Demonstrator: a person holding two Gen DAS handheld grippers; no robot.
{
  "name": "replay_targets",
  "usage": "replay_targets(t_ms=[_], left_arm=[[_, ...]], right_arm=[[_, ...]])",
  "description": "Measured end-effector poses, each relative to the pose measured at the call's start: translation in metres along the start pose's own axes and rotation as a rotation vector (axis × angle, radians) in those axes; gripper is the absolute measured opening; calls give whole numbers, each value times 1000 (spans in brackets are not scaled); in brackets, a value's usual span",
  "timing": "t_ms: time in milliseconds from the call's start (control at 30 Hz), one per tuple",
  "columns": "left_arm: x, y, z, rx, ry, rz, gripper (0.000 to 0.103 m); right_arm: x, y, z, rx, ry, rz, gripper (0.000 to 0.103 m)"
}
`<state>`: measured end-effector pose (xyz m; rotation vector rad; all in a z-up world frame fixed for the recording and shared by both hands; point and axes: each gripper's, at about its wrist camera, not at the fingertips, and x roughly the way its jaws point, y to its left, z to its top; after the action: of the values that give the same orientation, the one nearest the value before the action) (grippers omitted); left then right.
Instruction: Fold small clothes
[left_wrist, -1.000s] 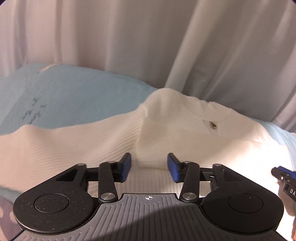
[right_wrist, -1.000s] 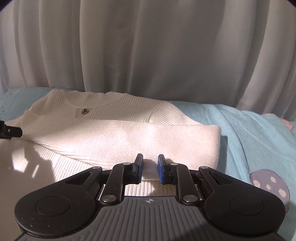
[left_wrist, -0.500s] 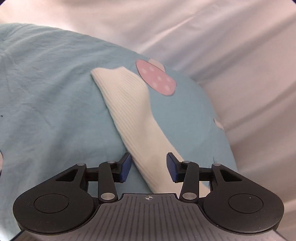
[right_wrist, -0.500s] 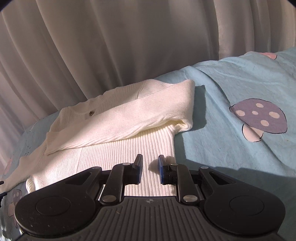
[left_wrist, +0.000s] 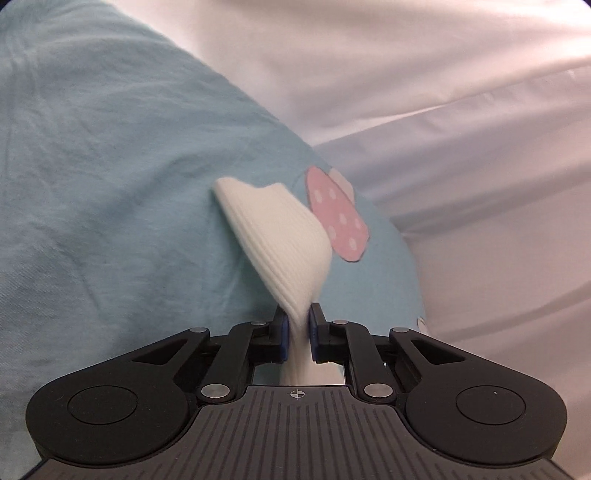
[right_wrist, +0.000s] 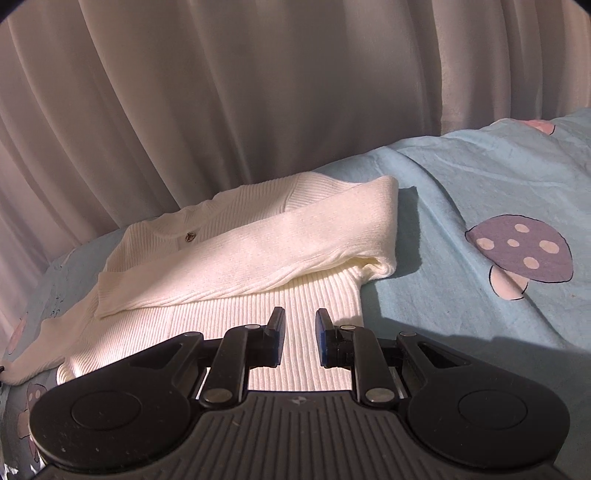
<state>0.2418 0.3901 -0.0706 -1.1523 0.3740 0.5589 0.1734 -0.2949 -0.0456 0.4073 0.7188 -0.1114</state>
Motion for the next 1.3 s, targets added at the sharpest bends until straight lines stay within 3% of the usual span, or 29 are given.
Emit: replay_targets(t_ms=[67, 133, 300, 333, 400, 433, 500, 567, 700, 867, 967, 1100, 1200, 1267, 1300], left_arm=[[-9, -23, -10, 125, -6, -51, 12], [-24, -60, -33, 312, 2, -130, 11], [-71, -144, -138, 718, 142, -427, 13], [-83, -154, -173, 787, 197, -491, 17], [-91, -162, -231, 906, 342, -569, 53], [-92, -161, -259, 975, 417, -576, 56], [-92, -152, -299, 1081, 513, -504, 53], [-93, -137, -310, 1096, 528, -420, 51], [-89, -114, -279, 1029, 492, -306, 54], [-64, -110, -217, 919, 338, -138, 61], [-57, -105, -197, 865, 320, -108, 65], [-53, -99, -193, 888, 313, -93, 66], [-57, -94, -192, 903, 320, -93, 66], [-58, -95, -194, 925, 314, -97, 66], [-57, -96, -197, 936, 310, -96, 66]], right_arm=[[-3, -2, 0, 5, -6, -7, 17], [-5, -2, -1, 8, -11, -10, 17], [-9, 4, -4, -1, -20, 12, 17], [-10, 6, -5, -4, -20, 17, 17], [-9, 9, -6, -9, -13, 25, 17], [-9, 10, -6, -10, -9, 29, 17], [-8, 14, -4, -19, 0, 46, 17], [-6, 16, -3, -21, 12, 68, 17], [9, 22, 2, 6, 64, 148, 22], [46, 55, 13, -19, 96, 212, 28], [69, 77, 26, -68, 95, 235, 38], [99, 97, 32, -125, 137, 225, 40], [101, 111, 28, -205, 117, 241, 27], [99, 121, 24, -263, 109, 247, 9], [97, 126, 23, -301, 89, 232, 9]])
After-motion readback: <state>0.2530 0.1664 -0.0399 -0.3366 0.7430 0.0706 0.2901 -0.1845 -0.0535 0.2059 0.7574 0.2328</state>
